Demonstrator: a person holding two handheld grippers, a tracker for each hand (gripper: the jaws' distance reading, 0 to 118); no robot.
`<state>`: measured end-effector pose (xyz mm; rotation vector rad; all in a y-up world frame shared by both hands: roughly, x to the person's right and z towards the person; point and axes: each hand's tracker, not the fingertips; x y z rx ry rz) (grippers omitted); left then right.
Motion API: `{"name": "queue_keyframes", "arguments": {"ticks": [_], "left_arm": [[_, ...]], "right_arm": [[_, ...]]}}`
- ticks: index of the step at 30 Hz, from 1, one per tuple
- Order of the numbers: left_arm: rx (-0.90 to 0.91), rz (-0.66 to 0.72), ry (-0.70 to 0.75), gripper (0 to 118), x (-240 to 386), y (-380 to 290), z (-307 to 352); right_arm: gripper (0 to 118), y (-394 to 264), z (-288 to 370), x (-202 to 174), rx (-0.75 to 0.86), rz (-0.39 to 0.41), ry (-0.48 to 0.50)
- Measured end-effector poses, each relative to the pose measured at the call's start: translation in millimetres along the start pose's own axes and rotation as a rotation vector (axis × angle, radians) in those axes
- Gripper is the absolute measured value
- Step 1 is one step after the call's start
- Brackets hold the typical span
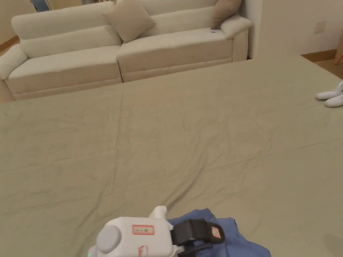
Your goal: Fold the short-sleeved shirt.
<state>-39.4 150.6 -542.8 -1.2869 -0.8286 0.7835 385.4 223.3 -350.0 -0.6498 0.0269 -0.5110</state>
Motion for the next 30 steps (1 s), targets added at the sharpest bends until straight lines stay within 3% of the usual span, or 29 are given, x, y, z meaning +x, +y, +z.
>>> {"name": "queue_keyframes", "arguments": {"ticks": [2,5,6,7,8,9,10,12,15,18,22,25,27,30], "left_arm": [[0.123,0.022,-0.042,117,-2.5,-0.9,21.9],[0.086,0.019,-0.113,116,-8.9,3.7,36.6],[0.028,0.001,-0.112,110,-9.9,5.8,31.4],[-0.041,-0.023,-0.077,95,-8.6,8.3,13.1],[-0.065,-0.058,-0.065,53,-8.5,6.5,1.3],[-0.089,-0.112,-0.052,20,-8.1,5.9,-15.2],[-0.106,-0.147,-0.007,8,-8.0,6.2,-30.0],[-0.111,-0.183,0.155,8,-10.3,8.6,-63.6],[-0.136,-0.045,0.064,7,-33.5,18.8,-98.8],[-0.201,-0.125,0.095,3,-33.9,16.5,-129.5],[-0.244,-0.116,0.009,2,-12.3,7.0,-145.9],[-0.224,-0.14,-0.075,2,5.5,0.5,-115.1],[-0.134,-0.158,-0.131,1,13.7,0.9,-66.2],[0.067,-0.22,-0.057,0,13.5,6.1,22.7]], "right_arm": [[0,-0.1,-1.9,3.5,-0.002,-0.011,-0.006],[0,-2.0,-2.7,9.2,0.003,-0.041,0.003],[0,-2.2,-3.5,11.3,0.004,-0.047,0.006],[0,-3.1,-3.9,11.7,0.004,-0.05,0.004],[0,-3.8,-4.1,11.8,0.004,-0.052,0.0],[0,-4.1,-5.1,12.8,0.001,-0.054,-0.006],[0,-5.1,-4.8,13.3,-0.002,-0.057,-0.007],[0,-8.8,-1.7,13.4,-0.006,-0.061,-0.009],[0,-12.2,2.9,14.5,-0.013,-0.052,-0.028],[0,-12.4,1.2,17.4,-0.027,-0.056,-0.034],[0,-11.9,-10.0,11.9,-0.04,-0.058,-0.018],[0,-9.3,-25.6,-0.7,-0.064,-0.061,0.075],[0,-6.9,-47.8,-11.3,-0.121,-0.08,0.193],[0,-5.6,-101.5,-37.1,-0.252,-0.068,0.383]]}}
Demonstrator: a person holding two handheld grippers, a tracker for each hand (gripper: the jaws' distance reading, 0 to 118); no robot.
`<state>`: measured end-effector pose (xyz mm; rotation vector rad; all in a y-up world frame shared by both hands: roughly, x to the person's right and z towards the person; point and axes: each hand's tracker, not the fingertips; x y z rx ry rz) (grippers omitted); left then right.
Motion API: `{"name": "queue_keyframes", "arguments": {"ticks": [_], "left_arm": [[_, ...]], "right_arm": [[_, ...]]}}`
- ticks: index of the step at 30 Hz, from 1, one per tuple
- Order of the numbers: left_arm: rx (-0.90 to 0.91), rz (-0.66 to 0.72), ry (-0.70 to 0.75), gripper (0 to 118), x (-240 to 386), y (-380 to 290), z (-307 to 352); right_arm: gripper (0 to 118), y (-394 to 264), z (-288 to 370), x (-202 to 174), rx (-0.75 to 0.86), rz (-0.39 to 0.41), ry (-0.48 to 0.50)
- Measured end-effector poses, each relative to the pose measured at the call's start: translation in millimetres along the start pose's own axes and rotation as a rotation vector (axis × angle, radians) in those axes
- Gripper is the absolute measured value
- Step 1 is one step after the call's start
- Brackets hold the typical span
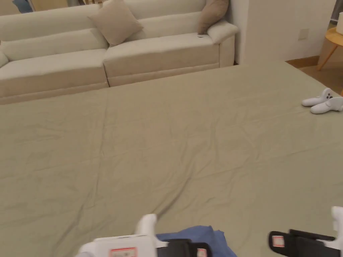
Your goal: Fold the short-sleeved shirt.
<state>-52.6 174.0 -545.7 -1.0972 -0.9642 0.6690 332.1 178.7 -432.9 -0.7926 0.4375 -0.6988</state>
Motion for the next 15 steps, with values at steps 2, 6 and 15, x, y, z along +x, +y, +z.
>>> {"name": "queue_keyframes", "arguments": {"ticks": [2,6,15], "left_arm": [[0.071,0.011,0.033,0,-7.4,3.6,46.5],[0.176,0.112,0.081,0,-33.7,-9.9,106.8],[0.154,0.126,0.154,0,-54.9,-28.0,118.4]], "right_arm": [[0,8.0,-53.2,-2.2,-0.136,-0.064,0.239],[0,13.3,-146.9,6.9,-0.346,-0.107,0.359],[0,5.9,-164.6,57.9,-0.435,-0.18,0.104]]}}
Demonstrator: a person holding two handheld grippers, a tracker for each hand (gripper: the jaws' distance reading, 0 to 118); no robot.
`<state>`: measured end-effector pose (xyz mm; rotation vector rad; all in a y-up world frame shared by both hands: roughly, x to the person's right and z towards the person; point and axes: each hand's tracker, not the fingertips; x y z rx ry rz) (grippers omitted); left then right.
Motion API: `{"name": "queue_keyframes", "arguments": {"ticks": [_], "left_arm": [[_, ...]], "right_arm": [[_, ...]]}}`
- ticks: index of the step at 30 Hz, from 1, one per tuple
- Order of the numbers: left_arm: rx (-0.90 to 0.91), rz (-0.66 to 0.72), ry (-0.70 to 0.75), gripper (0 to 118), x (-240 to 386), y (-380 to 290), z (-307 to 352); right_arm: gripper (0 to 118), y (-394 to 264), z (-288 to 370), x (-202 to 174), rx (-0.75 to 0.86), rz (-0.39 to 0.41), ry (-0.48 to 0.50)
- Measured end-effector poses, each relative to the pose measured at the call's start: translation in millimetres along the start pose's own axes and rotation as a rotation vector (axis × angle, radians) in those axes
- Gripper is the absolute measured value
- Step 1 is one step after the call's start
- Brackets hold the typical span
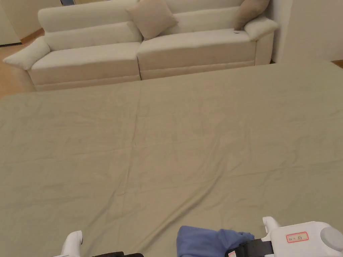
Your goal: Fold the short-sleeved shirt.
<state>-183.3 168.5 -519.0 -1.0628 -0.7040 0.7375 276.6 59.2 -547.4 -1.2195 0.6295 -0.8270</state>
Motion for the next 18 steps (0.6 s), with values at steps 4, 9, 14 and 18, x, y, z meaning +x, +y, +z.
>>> {"name": "queue_keyframes", "arguments": {"ticks": [4,9,14,18], "left_arm": [[-0.072,0.002,0.004,0,-4.1,8.1,-35.6],[-0.205,-0.098,0.073,0,-5.9,16.0,-83.5],[-0.231,-0.041,0.05,78,-17.9,24.2,-97.3],[-0.206,0.056,-0.052,116,-25.5,24.0,-121.3]], "right_arm": [[0,2.1,0.9,2.7,-0.005,-0.074,0.012],[0,-2.7,7.0,5.8,0.004,-0.061,0.004],[0,-9.2,14.7,14.6,0.019,-0.091,0.023],[0,-11.7,16.2,15.9,0.026,-0.087,0.021]]}}
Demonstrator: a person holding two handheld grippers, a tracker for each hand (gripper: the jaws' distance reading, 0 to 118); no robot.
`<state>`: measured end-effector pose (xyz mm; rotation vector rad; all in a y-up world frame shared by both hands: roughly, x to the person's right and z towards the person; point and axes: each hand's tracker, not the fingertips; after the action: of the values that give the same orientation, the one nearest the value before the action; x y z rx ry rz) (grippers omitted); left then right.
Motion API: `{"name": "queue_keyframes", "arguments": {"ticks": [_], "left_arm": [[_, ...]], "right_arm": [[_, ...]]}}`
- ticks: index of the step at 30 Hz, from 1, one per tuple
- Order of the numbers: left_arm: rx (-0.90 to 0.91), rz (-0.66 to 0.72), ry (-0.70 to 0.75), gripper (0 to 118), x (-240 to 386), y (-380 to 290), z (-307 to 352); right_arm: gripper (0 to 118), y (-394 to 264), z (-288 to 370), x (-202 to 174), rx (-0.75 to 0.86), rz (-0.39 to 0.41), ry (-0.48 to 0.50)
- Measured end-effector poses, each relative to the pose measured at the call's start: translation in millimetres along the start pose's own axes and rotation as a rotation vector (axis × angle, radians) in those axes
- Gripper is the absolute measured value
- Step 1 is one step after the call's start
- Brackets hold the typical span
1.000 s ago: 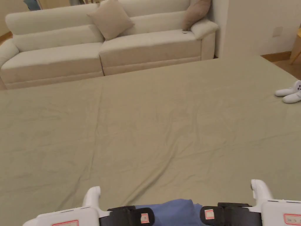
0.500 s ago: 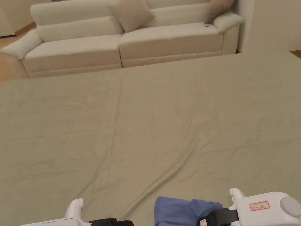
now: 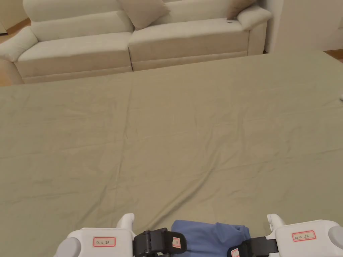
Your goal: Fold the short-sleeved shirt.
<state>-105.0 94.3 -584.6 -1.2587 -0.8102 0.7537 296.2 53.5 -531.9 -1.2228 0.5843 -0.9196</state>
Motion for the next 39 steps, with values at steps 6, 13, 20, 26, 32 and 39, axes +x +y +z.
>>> {"name": "queue_keyframes", "arguments": {"ticks": [6,13,20,26,32,39], "left_arm": [[-0.138,0.039,-0.043,105,-11.5,6.3,-43.8],[-0.149,0.026,-0.015,21,-16.2,3.5,-49.1],[-0.197,-0.115,-0.011,21,-12.0,17.2,-36.3],[-0.174,-0.184,-0.042,21,-44.1,50.5,48.6],[-0.12,-0.205,-0.004,21,-90.9,86.9,164.9],[-0.066,-0.16,0.174,21,-153.1,115.9,320.7]], "right_arm": [[0,-3.2,0.6,3.2,0.011,-0.009,0.018],[0,-9.6,5.2,9.0,0.032,-0.025,0.034],[0,-14.6,13.1,-10.6,0.061,-0.145,0.071],[0,-14.8,30.6,-80.2,0.104,0.08,0.126],[0,-0.6,4.5,-100.4,0.113,0.095,0.127],[0,6.8,-30.8,-112.7,0.139,0.045,0.149]]}}
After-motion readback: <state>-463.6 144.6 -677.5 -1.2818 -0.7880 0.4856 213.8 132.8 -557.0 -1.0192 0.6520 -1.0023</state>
